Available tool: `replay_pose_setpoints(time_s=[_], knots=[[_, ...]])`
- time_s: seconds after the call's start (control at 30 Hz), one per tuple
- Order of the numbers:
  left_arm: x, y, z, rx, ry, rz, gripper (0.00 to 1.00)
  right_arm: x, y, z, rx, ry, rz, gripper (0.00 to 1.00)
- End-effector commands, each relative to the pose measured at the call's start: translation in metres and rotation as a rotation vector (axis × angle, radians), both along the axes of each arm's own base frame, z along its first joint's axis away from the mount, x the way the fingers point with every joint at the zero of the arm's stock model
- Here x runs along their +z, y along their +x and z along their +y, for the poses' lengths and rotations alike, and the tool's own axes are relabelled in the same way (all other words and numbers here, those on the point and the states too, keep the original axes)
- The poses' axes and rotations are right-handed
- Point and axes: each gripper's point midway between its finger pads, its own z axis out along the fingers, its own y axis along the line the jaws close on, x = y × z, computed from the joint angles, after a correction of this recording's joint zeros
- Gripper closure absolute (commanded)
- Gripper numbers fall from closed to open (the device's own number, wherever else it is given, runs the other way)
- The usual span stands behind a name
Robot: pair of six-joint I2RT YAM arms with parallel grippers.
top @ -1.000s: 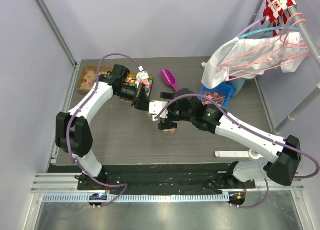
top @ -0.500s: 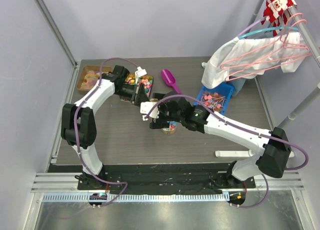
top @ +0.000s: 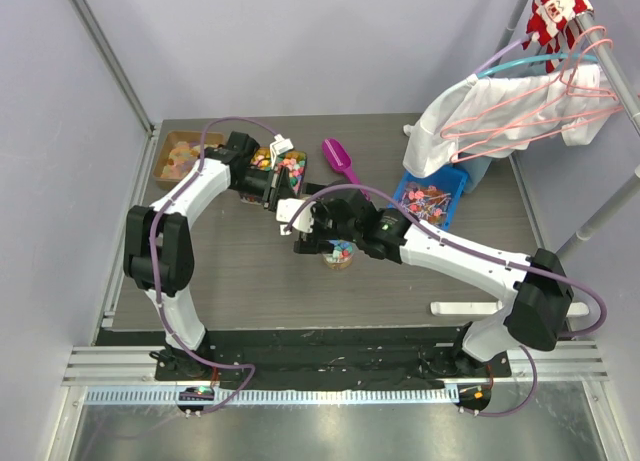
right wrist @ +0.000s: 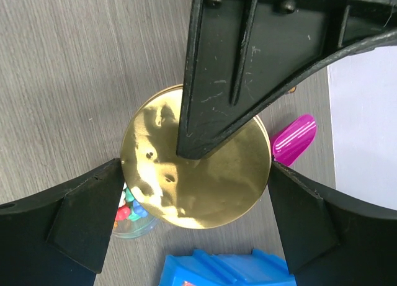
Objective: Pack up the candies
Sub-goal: Close the bottle lid on the packing bottle.
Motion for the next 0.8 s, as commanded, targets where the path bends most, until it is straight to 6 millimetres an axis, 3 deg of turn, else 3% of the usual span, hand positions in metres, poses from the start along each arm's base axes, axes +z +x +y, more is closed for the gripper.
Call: replay_pose_setpoints(time_s=[0.0, 0.37, 0.57, 0.67, 0.77], knots=[[0.013, 0.002, -0.001, -0.01, -0.048, -0.012, 1.0, 0.033, 0.01, 0.009, -0.033, 0.09, -0.062, 0.0], [0.005, 0.003, -0.001, -0.009, -0.041, 0.004, 1.0, 0.038, 0.006, 0.011, -0.019, 0.101, -0.044, 0.05], [0.0, 0.003, -0.002, -0.011, -0.038, 0.016, 1.0, 0.035, 0.004, 0.013, 0.0, 0.092, -0.03, 0.18], [-0.001, 0.003, -0.001, -0.009, -0.032, 0.0, 0.89, 0.034, 0.003, 0.013, 0.001, 0.085, -0.023, 0.21], [-0.001, 0.003, 0.0, -0.007, -0.028, -0.015, 0.89, 0.029, 0.001, 0.01, 0.005, 0.076, -0.017, 0.25]])
